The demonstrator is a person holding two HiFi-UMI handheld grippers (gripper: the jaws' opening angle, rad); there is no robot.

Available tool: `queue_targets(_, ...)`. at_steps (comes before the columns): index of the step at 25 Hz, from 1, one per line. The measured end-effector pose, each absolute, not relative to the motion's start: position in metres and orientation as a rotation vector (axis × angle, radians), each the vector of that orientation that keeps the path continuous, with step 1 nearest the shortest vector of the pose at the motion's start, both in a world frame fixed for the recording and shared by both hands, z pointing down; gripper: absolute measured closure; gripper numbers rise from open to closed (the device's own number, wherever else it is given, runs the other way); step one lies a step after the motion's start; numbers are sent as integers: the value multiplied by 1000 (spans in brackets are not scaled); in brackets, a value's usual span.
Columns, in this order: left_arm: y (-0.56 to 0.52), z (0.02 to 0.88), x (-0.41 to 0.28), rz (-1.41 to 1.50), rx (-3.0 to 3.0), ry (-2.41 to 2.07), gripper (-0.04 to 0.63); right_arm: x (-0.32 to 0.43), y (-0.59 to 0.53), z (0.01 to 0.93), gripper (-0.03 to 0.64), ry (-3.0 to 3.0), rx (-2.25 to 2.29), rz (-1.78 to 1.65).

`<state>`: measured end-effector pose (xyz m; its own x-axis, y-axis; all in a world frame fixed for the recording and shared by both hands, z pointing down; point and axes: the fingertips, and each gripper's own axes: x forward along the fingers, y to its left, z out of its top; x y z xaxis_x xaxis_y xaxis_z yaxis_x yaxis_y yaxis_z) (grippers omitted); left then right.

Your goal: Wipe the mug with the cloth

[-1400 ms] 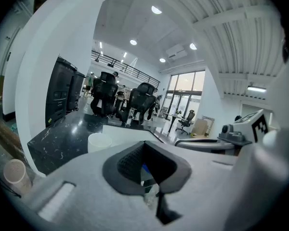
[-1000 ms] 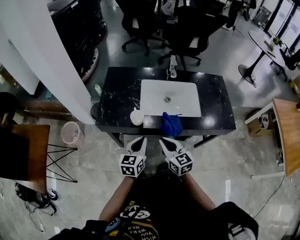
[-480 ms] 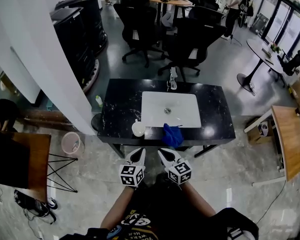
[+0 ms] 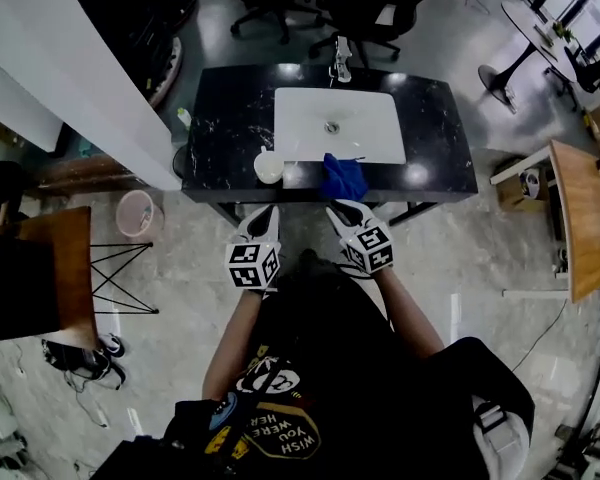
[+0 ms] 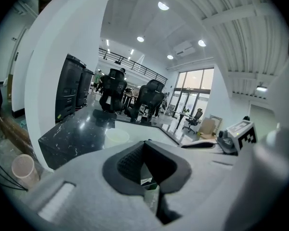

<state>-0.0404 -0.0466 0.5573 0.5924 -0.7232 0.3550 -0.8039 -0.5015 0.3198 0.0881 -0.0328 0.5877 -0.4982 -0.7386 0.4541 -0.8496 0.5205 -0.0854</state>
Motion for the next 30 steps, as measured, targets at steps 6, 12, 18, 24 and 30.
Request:
queue_targets(6,-58,576,-44,307,2336,-1249,592,117,-58,614,547,-2335,1312,463)
queue_targets(12,-75,583,-40,321,2276,-1271,592,133,-93,635,476,-2267,1261,465)
queue_targets(18,-96,586,-38,326,2253,-1299,592,148,-121,667,429,-2182,1168,494)
queue_targets(24,-110,601,-32,276,2170,-1312,592,147,-134,705,305,-2170,1103,713)
queue_targets(30,-115,607,-22,288,2154,-1301,592,113,-127,707,455,-2220,959,602)
